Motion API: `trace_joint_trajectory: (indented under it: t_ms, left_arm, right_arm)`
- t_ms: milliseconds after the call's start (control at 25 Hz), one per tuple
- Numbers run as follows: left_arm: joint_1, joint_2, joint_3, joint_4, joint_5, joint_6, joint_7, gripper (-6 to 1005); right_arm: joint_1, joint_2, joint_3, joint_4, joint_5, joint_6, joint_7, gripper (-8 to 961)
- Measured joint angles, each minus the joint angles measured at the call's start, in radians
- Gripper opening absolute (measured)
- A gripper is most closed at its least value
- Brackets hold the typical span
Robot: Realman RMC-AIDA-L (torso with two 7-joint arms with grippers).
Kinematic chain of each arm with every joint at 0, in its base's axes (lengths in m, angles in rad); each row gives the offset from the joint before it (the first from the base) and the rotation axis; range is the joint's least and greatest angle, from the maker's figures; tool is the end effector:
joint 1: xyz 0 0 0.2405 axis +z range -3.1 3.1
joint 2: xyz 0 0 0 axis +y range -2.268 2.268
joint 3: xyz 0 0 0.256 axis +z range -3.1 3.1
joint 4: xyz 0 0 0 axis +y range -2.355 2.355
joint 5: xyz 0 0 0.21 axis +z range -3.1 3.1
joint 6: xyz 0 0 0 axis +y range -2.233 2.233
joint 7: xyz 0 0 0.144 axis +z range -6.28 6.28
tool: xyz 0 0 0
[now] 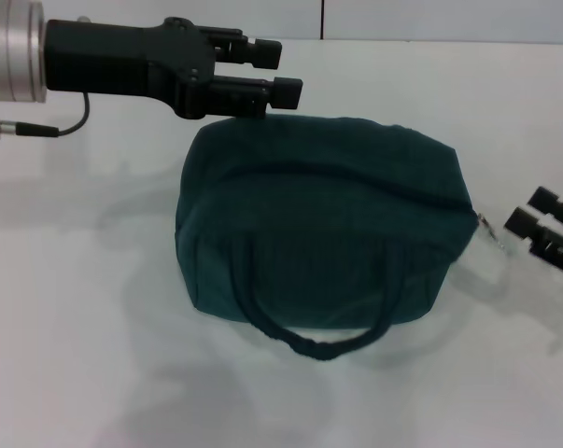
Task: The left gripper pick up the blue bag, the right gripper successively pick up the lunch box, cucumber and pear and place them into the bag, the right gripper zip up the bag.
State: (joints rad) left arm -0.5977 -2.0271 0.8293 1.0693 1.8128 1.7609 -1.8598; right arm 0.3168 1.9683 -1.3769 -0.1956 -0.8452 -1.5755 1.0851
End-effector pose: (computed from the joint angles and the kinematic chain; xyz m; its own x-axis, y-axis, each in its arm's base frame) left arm -0.1638 0.3522 0.0723 0.7962 0.3009 0.5249 0.3608 -0.9325 -0.0128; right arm 0.3110 0.2626 -0.0045 0.3966 -0.3256 -0.8583 -0.7078 -0.7039 -0.0600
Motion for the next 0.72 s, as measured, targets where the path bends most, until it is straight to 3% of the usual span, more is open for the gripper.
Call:
trace_joint_trajectory:
  t_ms: [200, 560, 720]
  left_arm:
    - [0.010, -0.007, 0.000, 0.000, -0.001, -0.002, 0.007, 660]
    - [0.024, -0.014, -0.014, -0.021, -0.023, -0.001, 0.054, 654]
    - [0.056, -0.014, -0.015, -0.051, -0.093, 0.008, 0.131, 653]
  right_arm:
    - [-0.016, -0.005, 0.047, -0.007, 0.001, -0.040, 0.036, 844]
    - [-0.015, 0.002, 0.068, -0.008, -0.011, -0.009, 0.024, 877]
    - [-0.010, -0.007, 0.075, -0.021, -0.011, -0.037, 0.020, 876]
